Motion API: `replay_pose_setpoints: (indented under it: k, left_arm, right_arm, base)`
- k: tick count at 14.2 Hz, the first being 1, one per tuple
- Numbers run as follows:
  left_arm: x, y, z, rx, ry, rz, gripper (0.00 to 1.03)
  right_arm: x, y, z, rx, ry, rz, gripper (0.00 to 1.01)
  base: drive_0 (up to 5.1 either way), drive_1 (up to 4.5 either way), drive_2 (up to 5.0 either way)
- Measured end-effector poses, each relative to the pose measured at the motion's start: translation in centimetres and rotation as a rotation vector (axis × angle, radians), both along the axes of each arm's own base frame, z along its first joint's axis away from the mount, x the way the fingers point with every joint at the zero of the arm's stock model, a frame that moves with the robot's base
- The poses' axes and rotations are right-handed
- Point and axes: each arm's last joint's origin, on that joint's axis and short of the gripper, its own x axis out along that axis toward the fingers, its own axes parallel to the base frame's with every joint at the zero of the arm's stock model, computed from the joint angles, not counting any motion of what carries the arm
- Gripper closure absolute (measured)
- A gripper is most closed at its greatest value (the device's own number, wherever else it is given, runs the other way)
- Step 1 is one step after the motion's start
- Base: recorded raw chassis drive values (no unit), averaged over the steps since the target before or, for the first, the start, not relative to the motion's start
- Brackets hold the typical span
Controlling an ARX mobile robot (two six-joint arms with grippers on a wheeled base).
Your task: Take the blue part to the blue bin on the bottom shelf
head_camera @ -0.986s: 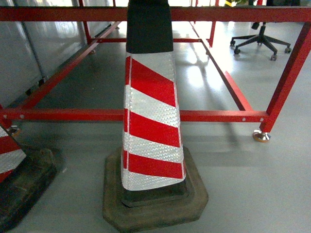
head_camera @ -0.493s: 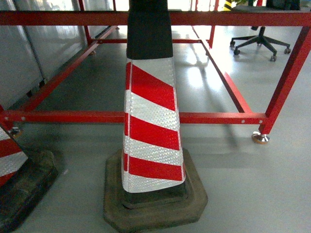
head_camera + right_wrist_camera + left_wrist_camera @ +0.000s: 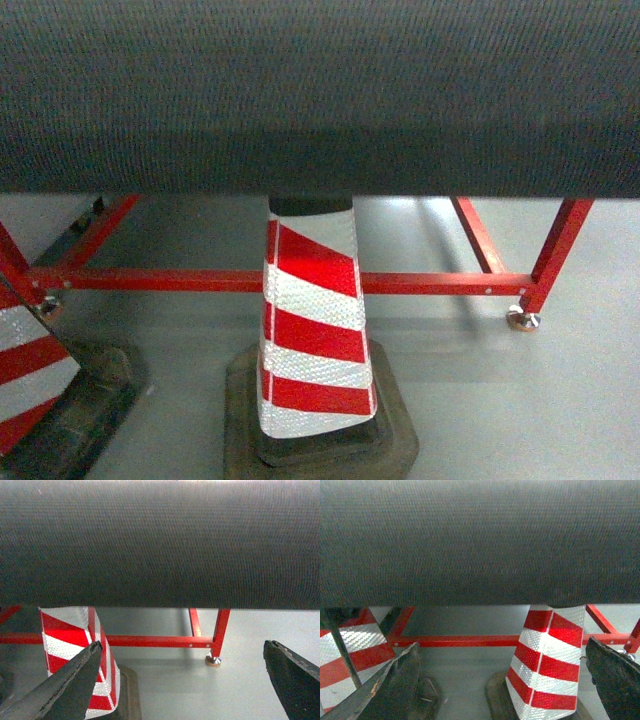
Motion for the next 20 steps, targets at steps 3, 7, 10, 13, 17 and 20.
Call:
replay_pose_setpoints:
  k: [3, 7, 10, 13, 17, 20]
  left_arm:
    - [0.00, 0.00, 0.00, 0.005, 0.000, -0.001, 0.05]
    - [0.00, 0.00, 0.00, 0.007, 0.000, 0.000, 0.05]
    - [0.00, 0.00, 0.00, 0.007, 0.000, -0.001, 0.05]
    - [0.00, 0.00, 0.00, 0.007, 0.000, -0.002, 0.05]
    - [0.00, 0.00, 0.10, 0.006, -0.009, -0.001, 0.05]
    - [0.00, 0.00, 0.02, 0.006, -0.002, 0.000, 0.05]
  right_arm:
    - [0.00, 0.00, 0.00, 0.001, 0.000, -0.001, 0.03]
    - [0.00, 0.00, 0.00, -0.001, 0.000, 0.000, 0.03]
    - [0.00, 0.00, 0.00, 0.000, 0.000, 0.000, 0.03]
    - [0.00, 0.00, 0.01, 0.001, -0.001, -0.001, 0.03]
    - [0.00, 0.00, 0.09, -0.001, -0.009, 0.000, 0.03]
    - [0.00, 0.00, 0.00, -0.001, 0.000, 0.000, 0.03]
  base:
    - [0.0, 0.00, 0.0]
    - [0.0, 0.00, 0.0]
    - [0.0, 0.00, 0.0]
    - [0.0, 0.00, 0.0]
    - [0.0, 0.00, 0.0]
    - [0.0, 0.00, 0.0]
